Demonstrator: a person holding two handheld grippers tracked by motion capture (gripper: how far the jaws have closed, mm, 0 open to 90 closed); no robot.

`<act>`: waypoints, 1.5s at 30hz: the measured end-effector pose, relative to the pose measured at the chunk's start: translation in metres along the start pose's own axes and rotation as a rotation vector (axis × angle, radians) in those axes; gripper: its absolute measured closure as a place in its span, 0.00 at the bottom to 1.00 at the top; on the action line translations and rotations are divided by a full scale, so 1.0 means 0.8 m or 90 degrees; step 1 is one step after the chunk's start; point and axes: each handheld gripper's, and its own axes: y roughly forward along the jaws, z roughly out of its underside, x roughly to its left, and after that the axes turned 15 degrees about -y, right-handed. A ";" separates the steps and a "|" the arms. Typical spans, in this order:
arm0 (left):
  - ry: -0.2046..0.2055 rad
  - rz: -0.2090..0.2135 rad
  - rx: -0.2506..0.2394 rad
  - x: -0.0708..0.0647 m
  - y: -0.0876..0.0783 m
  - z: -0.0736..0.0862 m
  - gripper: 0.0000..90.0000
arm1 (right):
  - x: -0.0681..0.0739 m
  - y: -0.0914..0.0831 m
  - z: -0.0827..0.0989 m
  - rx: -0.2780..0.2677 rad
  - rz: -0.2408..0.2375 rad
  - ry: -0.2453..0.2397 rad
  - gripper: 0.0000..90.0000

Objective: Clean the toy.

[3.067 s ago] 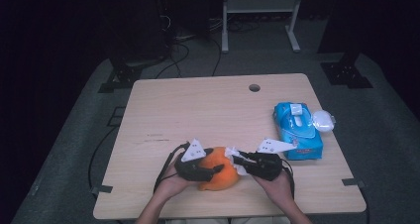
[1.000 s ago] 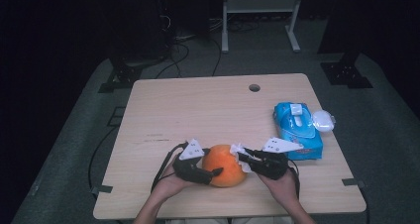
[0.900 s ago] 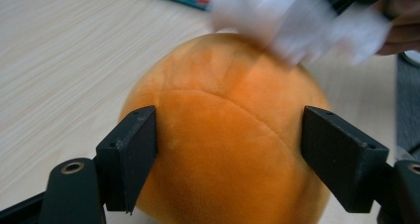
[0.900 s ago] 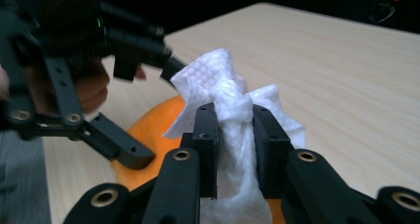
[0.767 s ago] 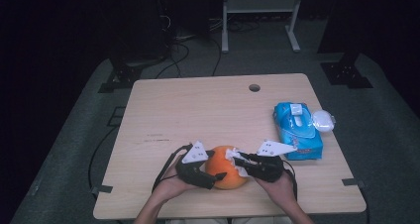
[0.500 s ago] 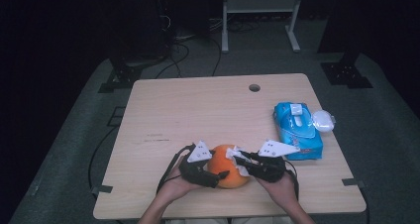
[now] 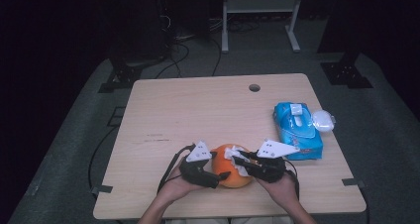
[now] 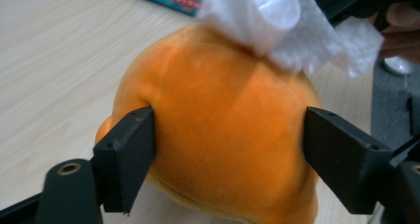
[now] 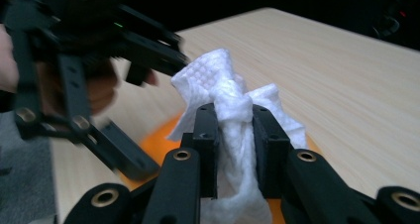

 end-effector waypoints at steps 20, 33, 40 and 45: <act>-0.011 0.018 -0.006 -0.004 0.005 0.006 0.26 | 0.000 0.001 -0.011 0.043 0.002 -0.003 0.83; -0.001 0.001 -0.002 -0.013 0.010 0.004 0.22 | -0.002 -0.007 -0.007 0.035 -0.013 0.023 0.83; 0.042 -0.008 0.031 -0.009 0.010 0.011 0.25 | -0.007 -0.002 -0.001 0.041 -0.015 0.026 0.83; 0.004 -0.010 -0.027 -0.002 0.006 0.004 0.11 | -0.023 -0.010 0.018 0.047 0.004 0.070 0.83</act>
